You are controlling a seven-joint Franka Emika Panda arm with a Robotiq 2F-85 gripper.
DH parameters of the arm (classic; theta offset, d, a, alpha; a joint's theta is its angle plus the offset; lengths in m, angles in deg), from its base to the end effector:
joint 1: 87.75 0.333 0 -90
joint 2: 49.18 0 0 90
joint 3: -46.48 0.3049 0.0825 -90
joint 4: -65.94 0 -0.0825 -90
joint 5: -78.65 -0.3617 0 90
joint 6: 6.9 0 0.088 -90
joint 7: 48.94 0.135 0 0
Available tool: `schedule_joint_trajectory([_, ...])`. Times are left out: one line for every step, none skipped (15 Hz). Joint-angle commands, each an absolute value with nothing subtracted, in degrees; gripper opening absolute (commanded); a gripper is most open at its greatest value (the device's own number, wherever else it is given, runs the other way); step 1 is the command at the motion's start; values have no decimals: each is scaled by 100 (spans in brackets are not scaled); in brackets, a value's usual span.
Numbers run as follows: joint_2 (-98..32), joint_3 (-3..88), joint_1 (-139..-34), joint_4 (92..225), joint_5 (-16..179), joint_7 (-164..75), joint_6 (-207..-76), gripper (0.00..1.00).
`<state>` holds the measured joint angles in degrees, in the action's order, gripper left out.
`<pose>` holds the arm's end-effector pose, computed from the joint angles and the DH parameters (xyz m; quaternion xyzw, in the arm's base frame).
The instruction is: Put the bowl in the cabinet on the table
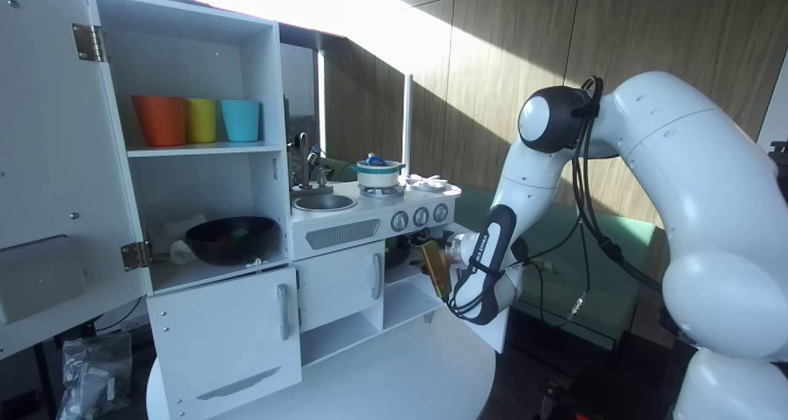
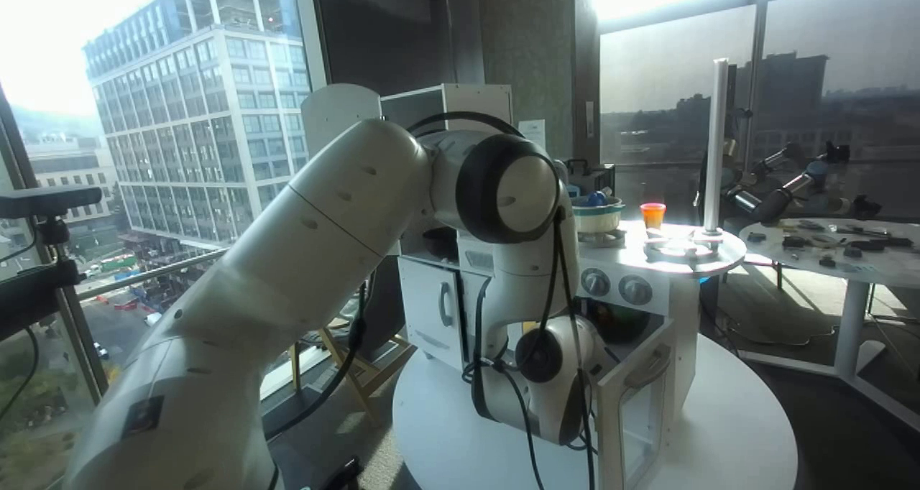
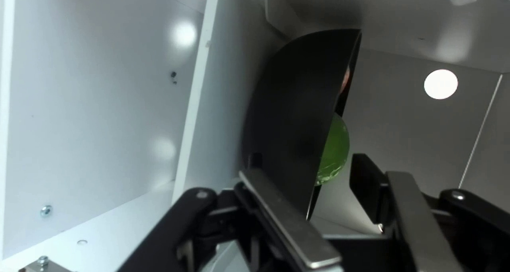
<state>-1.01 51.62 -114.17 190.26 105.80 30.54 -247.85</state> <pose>0.5413 -0.1374 0.1634 -0.6496 0.5033 -0.4258 0.3787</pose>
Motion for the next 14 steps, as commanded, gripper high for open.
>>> schedule_joint_trajectory([-306, 5154, -11274, 19153, 10352, 2972, -24786, 91])
schedule_joint_trajectory([-312, 5160, -11246, 19137, 10311, 2975, -24687, 99])
schedule_joint_trajectory([-312, 5164, -11214, 19113, 10252, 2956, -24581, 100])
schedule_joint_trajectory([-315, 5168, -11164, 19085, 10140, 2907, -24471, 100])
schedule_joint_trajectory([-317, 5172, -11125, 19088, 10044, 2836, -24436, 100])
schedule_joint_trajectory([-324, 5186, -11090, 19098, 9947, 2765, -24433, 100])
schedule_joint_trajectory([-338, 5193, -11040, 19107, 9834, 2687, -24403, 100])
schedule_joint_trajectory([-347, 5199, -10987, 19092, 9728, 2615, -24319, 100])
schedule_joint_trajectory([-338, 5211, -10946, 19068, 9624, 2560, -24265, 100])
schedule_joint_trajectory([-331, 5228, -10916, 19038, 9554, 2512, -24197, 100])
schedule_joint_trajectory([-320, 5244, -10880, 19005, 9462, 2450, -24141, 100])
schedule_joint_trajectory([-323, 5257, -10848, 18991, 9380, 2399, -24092, 100])
schedule_joint_trajectory([-332, 5261, -10817, 18987, 9295, 2342, -24063, 100])
schedule_joint_trajectory([-342, 5263, -10785, 18993, 9199, 2278, -24046, 100])
